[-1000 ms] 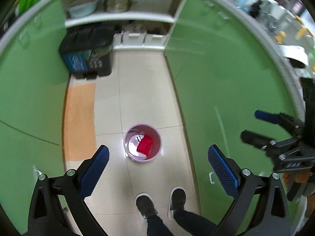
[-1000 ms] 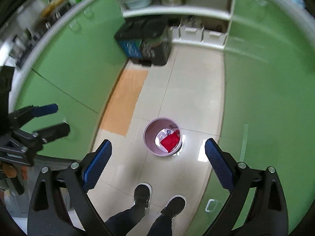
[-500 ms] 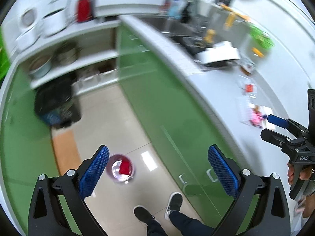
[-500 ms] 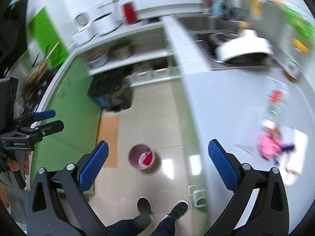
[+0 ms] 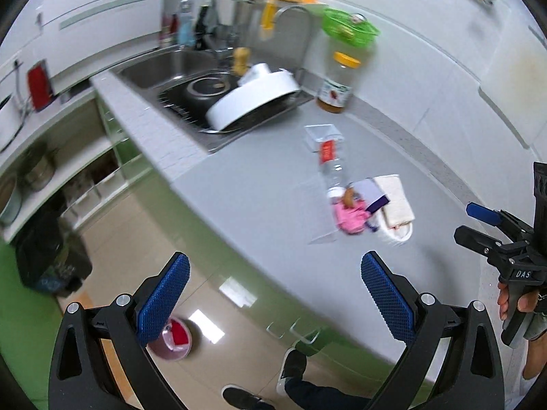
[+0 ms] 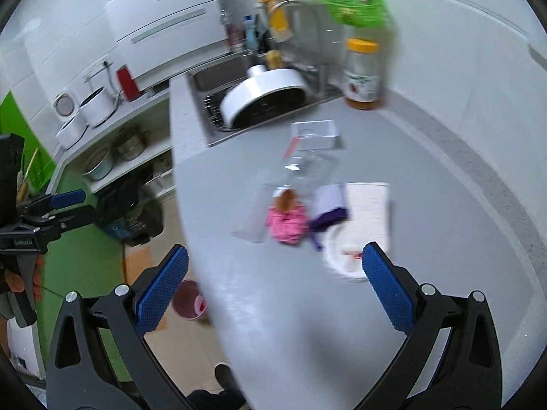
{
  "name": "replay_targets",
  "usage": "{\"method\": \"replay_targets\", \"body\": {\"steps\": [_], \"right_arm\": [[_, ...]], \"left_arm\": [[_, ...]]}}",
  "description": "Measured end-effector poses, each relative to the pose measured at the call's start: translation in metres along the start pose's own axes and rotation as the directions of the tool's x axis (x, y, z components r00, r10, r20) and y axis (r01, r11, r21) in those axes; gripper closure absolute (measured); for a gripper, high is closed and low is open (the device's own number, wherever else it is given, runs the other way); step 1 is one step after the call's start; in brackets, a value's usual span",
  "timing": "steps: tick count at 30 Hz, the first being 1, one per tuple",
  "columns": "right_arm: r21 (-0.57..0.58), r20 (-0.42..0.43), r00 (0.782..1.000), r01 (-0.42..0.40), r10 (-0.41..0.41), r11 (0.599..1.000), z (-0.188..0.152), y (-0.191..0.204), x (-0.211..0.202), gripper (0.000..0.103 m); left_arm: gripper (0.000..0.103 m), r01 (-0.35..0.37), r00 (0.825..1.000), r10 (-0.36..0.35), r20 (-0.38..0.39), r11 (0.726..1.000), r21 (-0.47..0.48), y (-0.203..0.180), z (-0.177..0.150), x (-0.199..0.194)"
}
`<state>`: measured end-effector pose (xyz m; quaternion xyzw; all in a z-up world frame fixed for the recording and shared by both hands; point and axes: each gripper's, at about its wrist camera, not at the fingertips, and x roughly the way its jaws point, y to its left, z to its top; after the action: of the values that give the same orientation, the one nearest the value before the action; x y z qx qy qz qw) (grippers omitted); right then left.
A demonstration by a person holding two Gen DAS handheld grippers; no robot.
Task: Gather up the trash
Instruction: 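Return both tools to the counter toward the clear plastic tray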
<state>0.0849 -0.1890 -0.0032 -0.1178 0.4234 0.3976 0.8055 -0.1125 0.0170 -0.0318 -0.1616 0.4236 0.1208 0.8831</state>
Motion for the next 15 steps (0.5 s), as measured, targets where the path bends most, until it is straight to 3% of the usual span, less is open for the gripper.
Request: {"method": "replay_targets", "body": {"steps": [6, 15], "right_arm": [[0.023, -0.023, 1.0, 0.019, -0.019, 1.0, 0.003, -0.043, 0.003, 0.003], [0.08, -0.049, 0.998, 0.036, -0.033, 0.996, 0.007, -0.07, 0.018, 0.003]], "left_arm": [[0.007, 0.007, 1.0, -0.006, -0.029, 0.999, 0.04, -0.032, 0.021, 0.035], [0.007, 0.02, 0.99, -0.007, -0.14, 0.996, 0.092, -0.058, 0.044, 0.108]]}}
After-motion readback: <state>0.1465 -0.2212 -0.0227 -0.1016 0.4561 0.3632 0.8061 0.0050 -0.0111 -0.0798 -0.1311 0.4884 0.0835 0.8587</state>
